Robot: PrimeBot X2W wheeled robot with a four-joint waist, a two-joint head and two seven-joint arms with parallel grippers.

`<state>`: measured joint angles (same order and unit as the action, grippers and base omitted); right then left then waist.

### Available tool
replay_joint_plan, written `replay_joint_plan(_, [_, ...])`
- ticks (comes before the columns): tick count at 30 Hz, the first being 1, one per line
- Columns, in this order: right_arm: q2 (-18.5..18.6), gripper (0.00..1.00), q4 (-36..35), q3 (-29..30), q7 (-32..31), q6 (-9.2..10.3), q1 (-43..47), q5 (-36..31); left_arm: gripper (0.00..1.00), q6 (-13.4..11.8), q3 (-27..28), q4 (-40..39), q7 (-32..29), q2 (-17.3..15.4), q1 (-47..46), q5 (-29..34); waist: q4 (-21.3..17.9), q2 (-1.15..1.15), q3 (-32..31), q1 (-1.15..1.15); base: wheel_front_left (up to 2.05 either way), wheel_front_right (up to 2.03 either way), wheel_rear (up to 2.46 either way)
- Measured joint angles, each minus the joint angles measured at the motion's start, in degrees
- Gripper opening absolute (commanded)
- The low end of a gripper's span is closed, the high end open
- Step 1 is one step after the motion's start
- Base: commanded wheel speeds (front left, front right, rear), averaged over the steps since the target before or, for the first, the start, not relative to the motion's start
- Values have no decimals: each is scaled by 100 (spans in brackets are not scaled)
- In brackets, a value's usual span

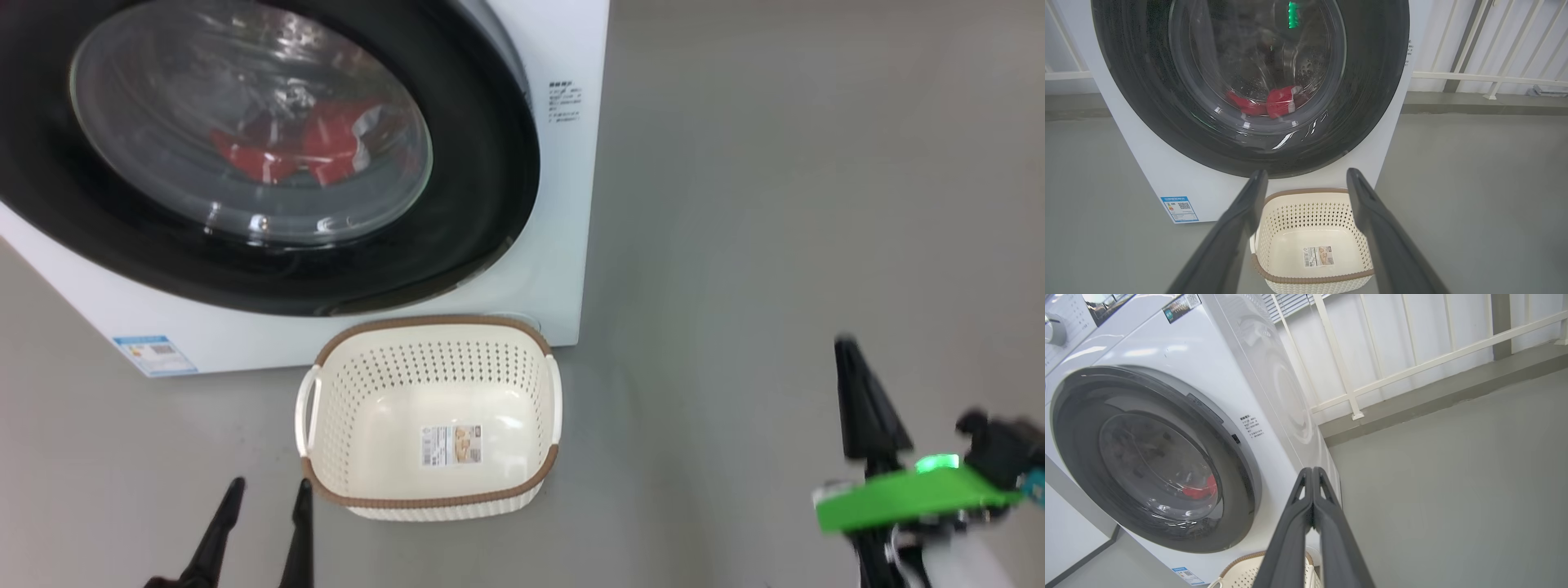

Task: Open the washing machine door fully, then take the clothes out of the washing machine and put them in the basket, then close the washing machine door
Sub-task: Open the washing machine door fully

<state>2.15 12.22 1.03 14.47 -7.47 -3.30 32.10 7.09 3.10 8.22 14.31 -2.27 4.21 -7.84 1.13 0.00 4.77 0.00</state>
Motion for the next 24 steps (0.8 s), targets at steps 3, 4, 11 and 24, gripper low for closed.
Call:
replay_joint_plan(3, [18,0,-60,-85,15,0,-514,323,100,0,-112,-4,0,0,-115,-31,47,0,110,0,0,0,0])
replay_joint_plan(4, [20,0,-71,-109,15,0,-683,419,100,0,-143,-4,0,0,-156,-31,67,0,149,0,0,0,0])
replay_joint_plan(11, [94,0,64,-299,16,0,-2037,773,100,3,-413,7,0,0,-534,-90,325,0,502,0,0,0,0])
replay_joint_plan(24, [642,0,772,-1330,-58,0,-3763,2840,100,7,-755,35,1,2,-1022,-259,810,0,1133,0,0,0,0])
